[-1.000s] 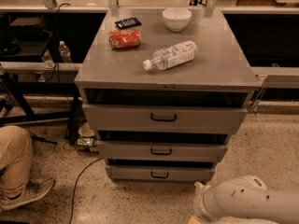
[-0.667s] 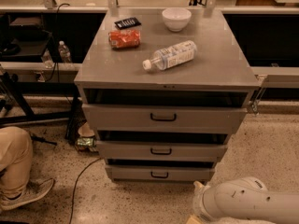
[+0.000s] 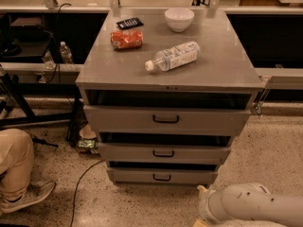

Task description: Open bottom drawer

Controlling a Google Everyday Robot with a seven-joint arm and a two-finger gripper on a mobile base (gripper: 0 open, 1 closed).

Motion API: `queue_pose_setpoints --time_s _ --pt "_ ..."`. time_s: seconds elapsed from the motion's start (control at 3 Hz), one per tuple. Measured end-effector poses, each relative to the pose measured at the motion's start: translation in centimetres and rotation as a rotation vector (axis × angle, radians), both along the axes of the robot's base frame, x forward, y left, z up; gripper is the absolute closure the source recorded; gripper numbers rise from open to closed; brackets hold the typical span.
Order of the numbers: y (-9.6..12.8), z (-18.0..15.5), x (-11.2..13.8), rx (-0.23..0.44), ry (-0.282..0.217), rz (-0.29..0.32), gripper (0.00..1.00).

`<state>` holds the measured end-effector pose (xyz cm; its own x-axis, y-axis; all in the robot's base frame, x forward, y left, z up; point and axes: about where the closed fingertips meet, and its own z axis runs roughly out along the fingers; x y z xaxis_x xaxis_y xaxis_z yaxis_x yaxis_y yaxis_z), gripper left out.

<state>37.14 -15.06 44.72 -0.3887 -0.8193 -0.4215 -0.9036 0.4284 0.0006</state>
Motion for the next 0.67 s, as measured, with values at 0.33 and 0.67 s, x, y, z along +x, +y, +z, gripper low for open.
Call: queue_pose_setpoints --time_s 0.33,0.67 --pt "-3.2 -5.3 2.2 0.045 -0.016 0.050 0.00" --pt "-5.5 -11.2 4.9 0.105 -0.045 0.094 0.00"
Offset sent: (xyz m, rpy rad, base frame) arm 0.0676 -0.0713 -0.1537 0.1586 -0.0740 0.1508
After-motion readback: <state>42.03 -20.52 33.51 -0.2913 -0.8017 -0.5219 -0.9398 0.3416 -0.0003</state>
